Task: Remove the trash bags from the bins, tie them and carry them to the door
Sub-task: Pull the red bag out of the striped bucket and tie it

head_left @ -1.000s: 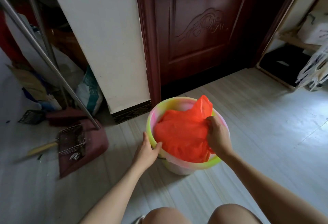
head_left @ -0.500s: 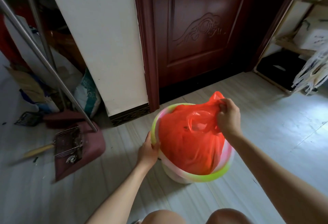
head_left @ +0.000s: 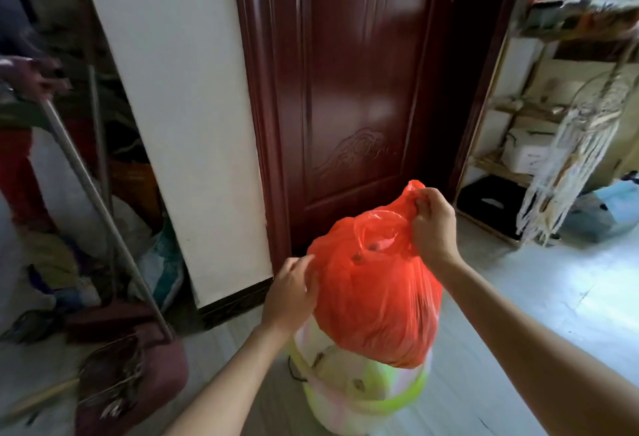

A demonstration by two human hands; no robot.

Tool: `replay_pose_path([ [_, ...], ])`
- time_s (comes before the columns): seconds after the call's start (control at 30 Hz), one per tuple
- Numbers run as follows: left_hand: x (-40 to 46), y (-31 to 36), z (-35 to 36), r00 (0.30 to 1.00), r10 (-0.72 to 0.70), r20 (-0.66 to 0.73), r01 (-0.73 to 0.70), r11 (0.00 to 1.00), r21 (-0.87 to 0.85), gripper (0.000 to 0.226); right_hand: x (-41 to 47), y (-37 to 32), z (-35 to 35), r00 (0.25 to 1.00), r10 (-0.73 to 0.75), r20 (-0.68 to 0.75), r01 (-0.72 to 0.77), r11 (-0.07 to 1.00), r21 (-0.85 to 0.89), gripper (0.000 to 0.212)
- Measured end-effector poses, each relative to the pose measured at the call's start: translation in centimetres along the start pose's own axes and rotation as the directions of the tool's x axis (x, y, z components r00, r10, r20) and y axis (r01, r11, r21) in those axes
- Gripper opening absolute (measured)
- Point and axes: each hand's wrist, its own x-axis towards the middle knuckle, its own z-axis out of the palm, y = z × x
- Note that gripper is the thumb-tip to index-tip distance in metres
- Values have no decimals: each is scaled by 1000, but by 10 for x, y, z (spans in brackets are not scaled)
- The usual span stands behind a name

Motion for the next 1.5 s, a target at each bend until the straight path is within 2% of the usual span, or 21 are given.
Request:
replay_pose_path([
  [0.07, 3, 18, -4, 999, 52, -11, -52, 998, -21, 76, 8, -12, -16, 999, -21, -30, 21, 1000, 4, 21],
  [0.17, 7, 47, -7, 987, 161, -24, -162, 986, -45, 75, 19, -26, -48, 996, -72, -61, 70, 997, -31, 22],
  [0.3, 11, 92, 4, 961, 277, 20, -275, 959, -66, 51, 34, -29, -100, 993, -84, -79, 79, 995, -61, 24],
  [0.33, 11, 100, 8, 958, 285, 33, -282, 956, -85, 51, 35, -25, -108, 994, -87, -69, 82, 993, -79, 25],
  [0.4, 9, 119, 21, 950, 303, 70, -295, 950, -105, 53, 32, -16, -133, 994, -76, -78, 67, 991, -113, 26],
  [0.5, 4, 147, 49, 934, 342, 103, -330, 937, -115, 40, 21, 3, -173, 996, -63, -68, 52, 986, -160, 25],
  [0.6, -3, 173, 81, 913, 368, 179, -352, 929, -114, 39, 6, 31, -209, 999, -38, -30, 30, 973, -228, 22],
  [0.7, -17, 199, 128, 874, 393, 286, -371, 920, -129, 40, -16, 74, -245, 997, 62, -47, -73, 946, -315, 21],
  [0.87, -50, 222, 206, 775, 423, 469, -372, 906, -204, 42, -55, 139, -294, 968, 242, -64, -245, 873, -421, 20],
  [0.97, -65, 225, 250, 734, 389, 557, -293, 921, -256, 41, -72, 174, -316, 932, 355, -78, -350, 821, -452, 24],
  [1.07, -75, 226, 292, 691, 352, 632, -180, 930, -322, 41, -86, 206, -331, 911, 408, -56, -381, 783, -492, 23],
  [1.1, -79, 226, 301, 660, 334, 673, -107, 928, -356, 44, -91, 215, -335, 907, 419, -47, -384, 773, -505, 24],
  [1.17, -90, 225, 322, 551, 322, 770, -6, 924, -382, 58, -101, 237, -342, 877, 480, -23, -421, 743, -521, 26],
  [1.23, -103, 221, 338, 458, 319, 830, -57, 942, -331, 73, -112, 255, -348, 848, 530, -13, -463, 729, -504, 21],
  [1.27, -107, 219, 341, 449, 319, 835, -125, 947, -295, 74, -115, 258, -349, 843, 538, -25, -486, 740, -464, 17],
  [1.37, -114, 220, 350, 512, 360, 780, -335, 920, -205, 55, -118, 254, -358, 830, 557, -31, -526, 763, -376, 17],
  [1.43, -110, 224, 347, 582, 372, 723, -288, 926, -245, 35, -116, 245, -370, 785, 620, 22, -583, 749, -315, 33],
  [1.5, -100, 226, 341, 647, 353, 676, -199, 934, -297, 28, -117, 234, -385, 699, 710, 81, -682, 697, -223, 48],
])
